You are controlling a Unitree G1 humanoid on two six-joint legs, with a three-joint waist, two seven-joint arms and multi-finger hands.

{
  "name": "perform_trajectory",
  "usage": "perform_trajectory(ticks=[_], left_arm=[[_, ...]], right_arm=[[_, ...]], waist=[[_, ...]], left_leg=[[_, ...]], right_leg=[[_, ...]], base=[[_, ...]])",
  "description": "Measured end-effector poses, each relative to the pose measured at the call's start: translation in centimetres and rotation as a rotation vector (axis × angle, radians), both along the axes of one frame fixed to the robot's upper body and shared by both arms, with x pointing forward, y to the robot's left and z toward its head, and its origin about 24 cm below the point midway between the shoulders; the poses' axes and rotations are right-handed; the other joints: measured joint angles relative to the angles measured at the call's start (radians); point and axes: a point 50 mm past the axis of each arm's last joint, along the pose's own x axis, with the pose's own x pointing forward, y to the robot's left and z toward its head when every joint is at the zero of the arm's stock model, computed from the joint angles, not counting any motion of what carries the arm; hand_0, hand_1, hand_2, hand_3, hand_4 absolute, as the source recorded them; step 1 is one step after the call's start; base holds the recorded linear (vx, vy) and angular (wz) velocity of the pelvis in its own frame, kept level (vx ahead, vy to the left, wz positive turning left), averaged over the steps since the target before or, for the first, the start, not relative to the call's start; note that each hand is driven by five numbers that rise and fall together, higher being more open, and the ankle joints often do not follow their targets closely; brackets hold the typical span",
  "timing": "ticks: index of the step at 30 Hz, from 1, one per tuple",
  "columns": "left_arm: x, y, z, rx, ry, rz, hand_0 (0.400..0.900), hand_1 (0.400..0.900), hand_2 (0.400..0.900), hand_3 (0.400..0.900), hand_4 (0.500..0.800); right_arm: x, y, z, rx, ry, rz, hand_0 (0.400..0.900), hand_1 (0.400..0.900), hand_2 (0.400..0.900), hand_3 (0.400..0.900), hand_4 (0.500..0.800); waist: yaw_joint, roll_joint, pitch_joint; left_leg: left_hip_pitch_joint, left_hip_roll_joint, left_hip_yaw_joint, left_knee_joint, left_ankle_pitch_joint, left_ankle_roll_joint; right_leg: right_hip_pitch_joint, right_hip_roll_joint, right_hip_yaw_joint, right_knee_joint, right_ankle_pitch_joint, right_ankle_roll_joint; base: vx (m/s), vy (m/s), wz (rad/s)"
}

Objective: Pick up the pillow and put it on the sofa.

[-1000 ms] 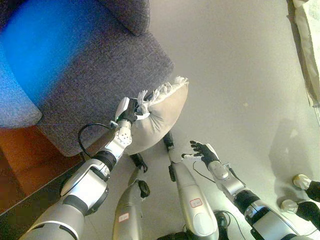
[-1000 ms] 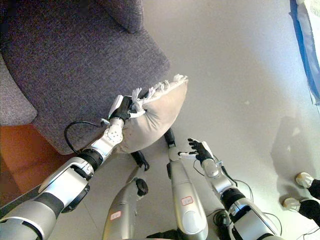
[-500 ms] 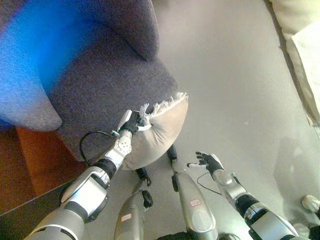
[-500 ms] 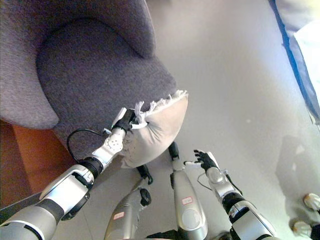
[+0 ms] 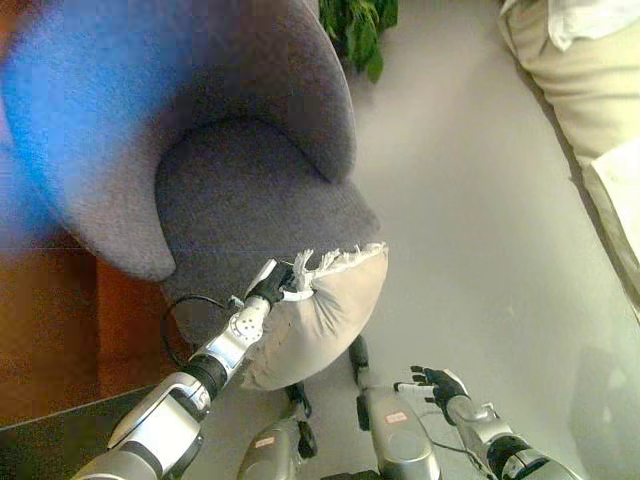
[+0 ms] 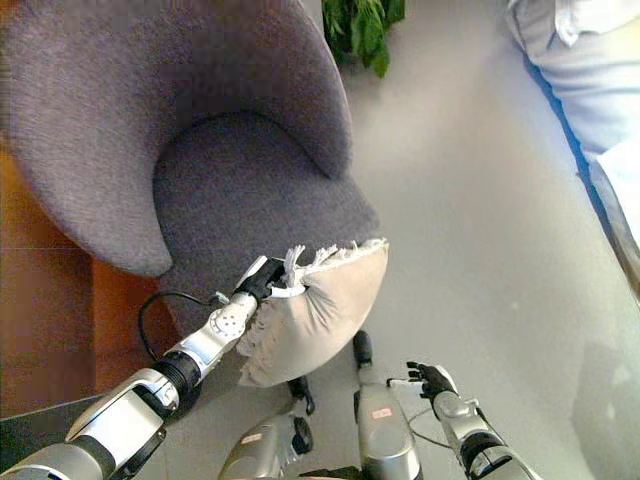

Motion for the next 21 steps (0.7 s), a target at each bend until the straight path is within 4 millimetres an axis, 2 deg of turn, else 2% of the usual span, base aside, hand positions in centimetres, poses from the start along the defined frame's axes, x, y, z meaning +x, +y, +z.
perform_trajectory(ticks=[4,9,13,17,21], left_arm=[[-0.2,0.0,0.5,-0.005,0.013,-0.04,0.4,0.4,0.4,0.4,0.5],[-0.9,-0.4,0.4,-0.05,0.055,-0.083,0.4,0.4,0.4,0.4,0.5],[-0.8,-0.8,1.6,-0.092,0.047,-0.103,0.4,0.4,0.4,0.4,0.5],[-0.5,0.1,2.8,-0.153,0.063,-0.062,0.4,0.4,0.4,0.4,0.5],[0.0,1.8,4.4,-0.222,0.064,0.02,0.4,0.4,0.4,0.4,0.5]], right_arm=[[-0.4,0.0,-0.2,-0.008,0.019,0.031,0.9,0.9,0.9,0.9,0.8],[-2.5,-0.3,-1.2,-0.025,0.084,0.043,0.9,0.9,0.9,0.9,0.8],[-4.3,-0.6,-1.9,-0.024,0.153,0.041,0.9,0.9,0.9,0.9,0.8],[-5.5,-0.7,-2.3,-0.026,0.198,0.032,0.9,0.9,0.9,0.9,0.8],[-5.8,-0.8,-2.5,-0.02,0.212,0.035,0.9,0.9,0.9,0.9,0.8]], waist=[[0.002,0.017,-0.043],[0.03,0.037,-0.122],[0.048,0.036,-0.169],[0.045,0.035,-0.193],[0.045,0.032,-0.206]], left_leg=[[0.035,0.002,-0.023,-0.001,-0.005,-0.003],[0.067,0.005,-0.036,-0.002,-0.01,-0.006],[0.068,0.005,-0.045,-0.002,-0.012,-0.002],[0.08,0.006,-0.046,-0.002,-0.013,-0.001],[0.089,0.007,-0.047,-0.002,-0.013,-0.002]], right_leg=[[0.056,0.0,-0.02,-0.024,-0.004,0.004],[0.096,0.002,-0.034,-0.027,-0.016,0.002],[0.101,0.002,-0.043,-0.027,-0.017,0.001],[0.112,0.002,-0.044,-0.027,-0.018,0.0],[0.121,0.003,-0.045,-0.027,-0.018,-0.001]], base=[[0.13,0.03,0.12],[0.11,0.019,0.08],[0.07,0.014,0.05],[0.08,-0.001,0.0],[0.07,-0.002,0.0]])
